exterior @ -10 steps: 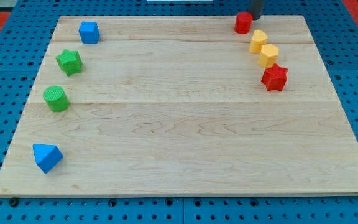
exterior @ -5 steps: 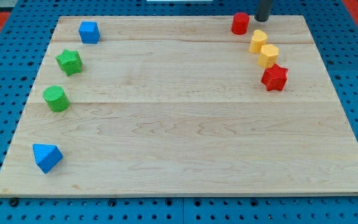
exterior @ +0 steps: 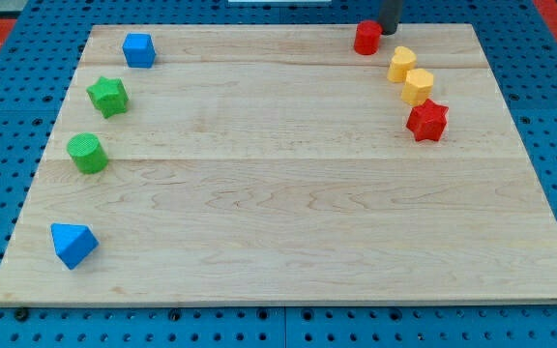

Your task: Place the red circle left to the heart

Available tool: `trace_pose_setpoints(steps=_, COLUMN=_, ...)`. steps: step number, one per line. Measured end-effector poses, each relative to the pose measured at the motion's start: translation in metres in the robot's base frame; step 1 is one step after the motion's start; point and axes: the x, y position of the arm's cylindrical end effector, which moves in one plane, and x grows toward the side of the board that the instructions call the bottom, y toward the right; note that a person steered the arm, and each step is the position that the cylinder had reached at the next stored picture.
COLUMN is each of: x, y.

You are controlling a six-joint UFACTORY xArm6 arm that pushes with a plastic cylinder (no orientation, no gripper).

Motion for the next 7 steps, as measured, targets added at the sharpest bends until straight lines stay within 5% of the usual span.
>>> trace_pose_setpoints(steps=7, x=0.001, y=-0.02)
